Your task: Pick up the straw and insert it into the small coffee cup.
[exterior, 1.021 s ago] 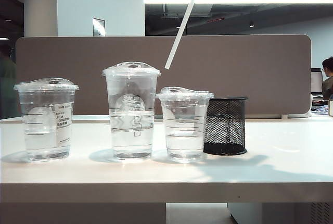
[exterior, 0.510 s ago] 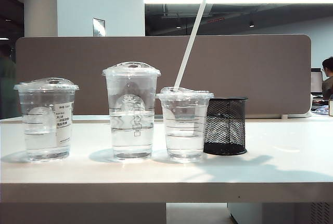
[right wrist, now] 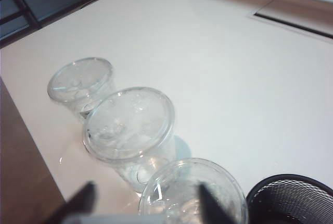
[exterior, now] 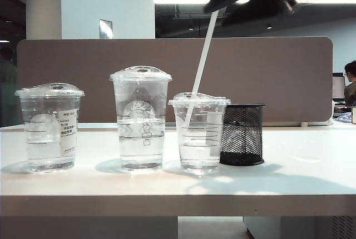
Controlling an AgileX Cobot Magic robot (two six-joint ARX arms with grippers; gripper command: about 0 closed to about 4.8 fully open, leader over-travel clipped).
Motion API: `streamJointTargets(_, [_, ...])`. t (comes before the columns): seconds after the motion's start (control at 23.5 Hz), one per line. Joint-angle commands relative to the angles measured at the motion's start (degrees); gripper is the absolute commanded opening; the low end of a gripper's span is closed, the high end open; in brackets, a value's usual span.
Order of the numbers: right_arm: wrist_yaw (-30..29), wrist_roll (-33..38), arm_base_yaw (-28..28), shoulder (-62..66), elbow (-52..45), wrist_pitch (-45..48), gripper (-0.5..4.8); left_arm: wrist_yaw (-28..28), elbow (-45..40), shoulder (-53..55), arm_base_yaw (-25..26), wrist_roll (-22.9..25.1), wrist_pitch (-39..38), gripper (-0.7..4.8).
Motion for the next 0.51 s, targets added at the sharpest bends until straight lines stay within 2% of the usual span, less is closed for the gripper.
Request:
streamJointTargets(0.04, [-0.9,-0.1,0.1,0.4,0.3,4.4,4.56,0.1,0.1,0.1,0.0,0.2,0.7,-0.04])
streamJointTargets(0.17, [-1.1,1.6,0.1,-2.6,1.8,9.0,4.58,0.0,0.1,0.1,0.0,0.2,0.7,-0.05])
streamJointTargets(0.21, [-1.2,1.6,0.1,-3.7,2.5,8.9,4.47,0.0,0.1,0.1,0.0,0.2,0.7,-0.05])
streamJointTargets(0.26, [-1.1,1.6,0.1,-5.6,3.4,8.5,4.07,0.0,0.1,0.1,0.0,0.2,0.8,-0.05])
streamJointTargets(0.3, [-1.2,1.6,0.1,-7.1,4.0,8.3,3.50,0.0,0.1,0.1,0.0,0.2,0.8,-0.05])
streamJointTargets(0.38, [-1.2,1.6,0.1,-11.2,4.7,7.3,0.76,0.1,0.1,0.1,0.0,0.2,0.8,-0.04])
streamJointTargets(0.43, [-1.1,1.3,0.1,-13.6,4.7,6.8,-0.08,0.1,0.1,0.1,0.0,0.2,0.8,-0.05])
streamJointTargets(0.51, [1.7,1.2,0.0,-19.9,4.7,3.2,-0.09,0.2,0.1,0.1,0.0,0.2,0.8,-0.05])
